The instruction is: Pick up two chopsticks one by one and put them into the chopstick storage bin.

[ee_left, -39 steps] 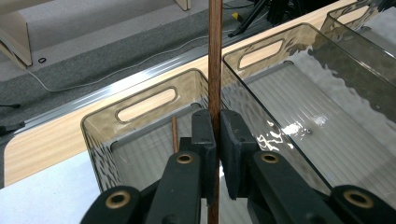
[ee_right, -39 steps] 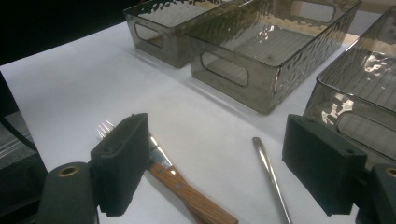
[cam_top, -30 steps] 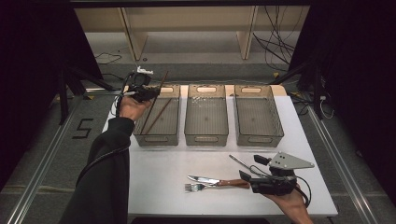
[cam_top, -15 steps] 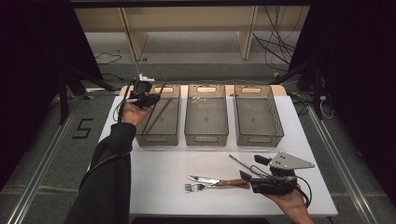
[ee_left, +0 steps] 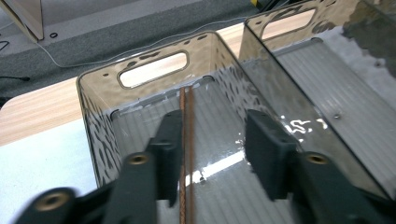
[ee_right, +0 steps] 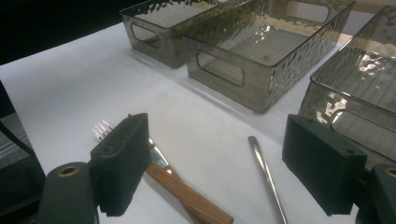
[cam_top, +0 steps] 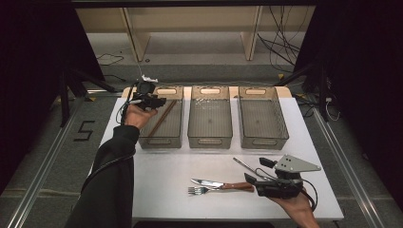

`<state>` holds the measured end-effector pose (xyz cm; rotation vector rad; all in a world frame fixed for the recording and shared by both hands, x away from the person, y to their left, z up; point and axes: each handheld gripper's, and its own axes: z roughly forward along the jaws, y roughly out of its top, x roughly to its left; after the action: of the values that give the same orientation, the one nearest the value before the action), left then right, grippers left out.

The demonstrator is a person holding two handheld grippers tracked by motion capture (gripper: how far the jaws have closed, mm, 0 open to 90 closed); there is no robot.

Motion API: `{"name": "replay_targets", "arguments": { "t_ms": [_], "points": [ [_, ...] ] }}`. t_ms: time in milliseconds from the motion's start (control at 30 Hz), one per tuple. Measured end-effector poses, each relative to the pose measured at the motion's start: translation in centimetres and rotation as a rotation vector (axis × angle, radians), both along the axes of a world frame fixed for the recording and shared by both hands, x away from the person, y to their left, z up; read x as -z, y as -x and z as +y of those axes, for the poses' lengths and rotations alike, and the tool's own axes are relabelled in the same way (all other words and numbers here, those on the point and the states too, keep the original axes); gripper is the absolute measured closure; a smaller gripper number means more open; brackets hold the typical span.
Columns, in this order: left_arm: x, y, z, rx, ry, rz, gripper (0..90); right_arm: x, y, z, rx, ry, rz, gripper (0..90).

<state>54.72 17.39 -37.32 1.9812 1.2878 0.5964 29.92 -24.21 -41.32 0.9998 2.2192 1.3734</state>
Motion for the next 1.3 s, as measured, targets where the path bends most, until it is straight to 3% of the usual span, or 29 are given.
{"name": "replay_targets", "arguments": {
  "t_ms": [100, 300, 400, 600, 733, 933, 1300],
  "points": [
    [-0.8, 0.5, -0.3, 0.018, 0.025, 0.022, 45.2, 0.0, 0.0, 0.0, 0.003, 0.002, 0.0, 23.9],
    [-2.4, 2.4, -0.3, 0.064, 0.135, 0.055, 32.1, -0.1, 0.0, -0.2, 0.005, 0.003, -0.002, 23.9],
    [-3.0, 3.9, -0.2, 0.091, 0.156, 0.041, 27.6, -0.2, 0.0, -0.3, 0.005, 0.007, -0.002, 23.9],
    [-3.8, 7.7, 0.2, 0.135, 0.184, -0.028, 21.8, -0.5, -0.2, -0.5, 0.006, 0.013, 0.004, 23.8],
    [-3.8, 10.2, 0.5, 0.17, 0.177, -0.042, 21.5, -0.5, -0.5, -0.5, -0.001, 0.034, 0.016, 23.8],
    [-3.2, 12.9, 1.0, 0.194, 0.221, -0.051, 20.8, -0.7, -0.8, -0.7, -0.014, 0.057, 0.029, 23.8],
    [-0.9, 16.2, 1.9, 0.219, 0.232, -0.064, 19.6, -0.9, -2.1, -0.7, -0.025, 0.113, 0.075, 24.0]
  ]
}}
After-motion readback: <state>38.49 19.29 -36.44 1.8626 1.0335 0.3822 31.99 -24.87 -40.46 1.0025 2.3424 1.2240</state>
